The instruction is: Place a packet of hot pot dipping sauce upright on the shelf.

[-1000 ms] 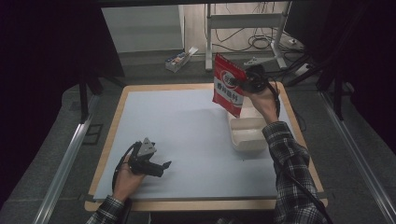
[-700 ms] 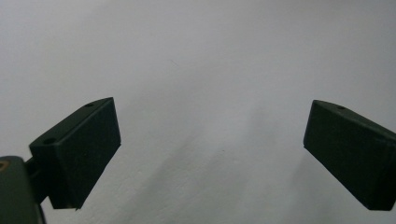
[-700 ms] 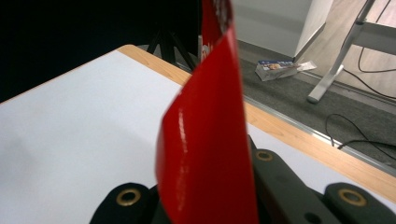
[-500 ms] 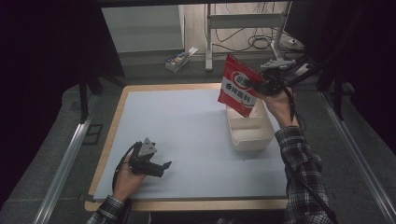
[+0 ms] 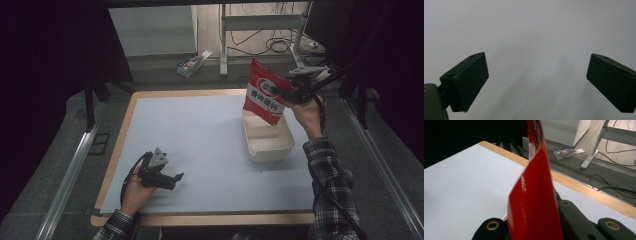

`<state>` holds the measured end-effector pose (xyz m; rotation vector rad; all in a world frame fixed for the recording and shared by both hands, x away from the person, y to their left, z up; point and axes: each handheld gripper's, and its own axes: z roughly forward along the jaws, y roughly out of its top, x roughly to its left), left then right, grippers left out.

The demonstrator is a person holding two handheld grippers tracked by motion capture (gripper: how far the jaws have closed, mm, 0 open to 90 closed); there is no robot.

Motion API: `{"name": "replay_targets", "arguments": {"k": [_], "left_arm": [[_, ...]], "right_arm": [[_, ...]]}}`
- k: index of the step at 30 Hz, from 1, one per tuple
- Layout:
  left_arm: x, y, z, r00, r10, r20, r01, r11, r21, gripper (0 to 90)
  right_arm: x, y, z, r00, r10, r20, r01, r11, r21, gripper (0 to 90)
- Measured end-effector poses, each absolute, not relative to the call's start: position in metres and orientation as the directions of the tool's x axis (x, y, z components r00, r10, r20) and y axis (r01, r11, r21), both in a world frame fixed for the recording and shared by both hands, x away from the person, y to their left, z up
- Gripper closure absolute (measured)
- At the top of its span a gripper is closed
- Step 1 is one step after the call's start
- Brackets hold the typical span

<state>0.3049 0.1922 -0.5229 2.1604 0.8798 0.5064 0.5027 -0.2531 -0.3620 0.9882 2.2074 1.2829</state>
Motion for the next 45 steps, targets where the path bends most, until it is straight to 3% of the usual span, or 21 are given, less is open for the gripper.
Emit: {"name": "replay_targets", "arguments": {"k": [25,32,45], "left_arm": [[0.307,0.188,-0.527,0.698,0.711,0.088,0.442,-0.523,0.728,4.2],[0.307,0.187,-0.528,0.701,0.708,0.087,0.446,-0.531,0.720,4.3],[0.307,0.186,-0.529,0.704,0.705,0.087,0.446,-0.535,0.718,4.6]], "right_arm": [[0.512,-0.254,-0.394,-0.613,0.790,0.004,0.429,0.328,0.841,87.9],[0.516,-0.258,-0.400,-0.557,0.831,-0.001,0.472,0.317,0.823,85.6],[0.515,-0.254,-0.397,-0.546,0.837,-0.022,0.467,0.326,0.822,78.6]]}}
